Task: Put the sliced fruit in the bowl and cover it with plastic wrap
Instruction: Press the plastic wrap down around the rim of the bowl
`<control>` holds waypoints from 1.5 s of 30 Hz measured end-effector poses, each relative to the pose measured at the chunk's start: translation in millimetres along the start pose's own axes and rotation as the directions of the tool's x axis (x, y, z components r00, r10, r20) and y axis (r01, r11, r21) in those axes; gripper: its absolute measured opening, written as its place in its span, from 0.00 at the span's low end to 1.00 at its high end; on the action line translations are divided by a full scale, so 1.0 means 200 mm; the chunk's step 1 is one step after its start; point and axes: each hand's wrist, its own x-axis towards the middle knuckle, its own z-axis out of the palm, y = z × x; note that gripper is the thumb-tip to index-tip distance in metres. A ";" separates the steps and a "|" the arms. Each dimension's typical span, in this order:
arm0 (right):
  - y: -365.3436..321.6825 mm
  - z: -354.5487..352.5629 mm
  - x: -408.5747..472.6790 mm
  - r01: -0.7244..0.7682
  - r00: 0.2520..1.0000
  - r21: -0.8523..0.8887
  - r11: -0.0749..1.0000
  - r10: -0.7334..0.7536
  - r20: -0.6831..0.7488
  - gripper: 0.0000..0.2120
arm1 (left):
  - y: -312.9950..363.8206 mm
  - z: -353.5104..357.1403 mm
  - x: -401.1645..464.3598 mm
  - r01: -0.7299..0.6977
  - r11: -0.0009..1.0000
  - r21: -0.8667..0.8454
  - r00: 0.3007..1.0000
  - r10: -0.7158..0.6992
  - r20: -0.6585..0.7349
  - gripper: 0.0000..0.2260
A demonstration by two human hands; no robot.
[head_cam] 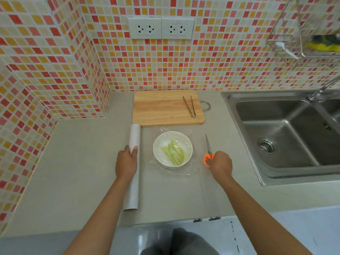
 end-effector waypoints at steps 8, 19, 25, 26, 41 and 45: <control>0.03 0.01 0.03 0.153 0.988 -0.276 0.949 -0.150 0.030 0.09 | 0.00 0.00 -0.03 0.021 0.910 0.414 0.997 0.012 -0.076 0.22; 0.09 0.02 0.04 0.255 0.967 -0.286 0.924 -0.237 0.096 0.09 | -0.05 -0.04 -0.04 -0.015 0.845 0.534 0.998 0.042 -0.038 0.22; 0.09 0.02 0.03 0.294 0.956 -0.323 0.900 -0.284 0.076 0.09 | -0.06 -0.04 -0.04 0.059 0.898 0.435 0.997 -0.036 -0.061 0.26; 0.09 0.02 0.03 0.296 0.955 -0.330 0.896 -0.289 0.071 0.09 | -0.07 -0.03 -0.04 0.067 0.909 0.411 0.997 -0.049 -0.055 0.27; 0.07 0.04 0.04 0.265 0.950 -0.479 0.837 -0.312 -0.020 0.10 | -0.06 -0.07 -0.02 -0.006 0.933 0.361 0.992 0.051 -0.115 0.26; 0.02 0.01 0.06 0.340 0.917 -0.218 0.915 -0.374 -0.140 0.11 | 0.05 -0.06 -0.03 -0.226 0.968 0.106 0.942 0.245 -0.232 0.16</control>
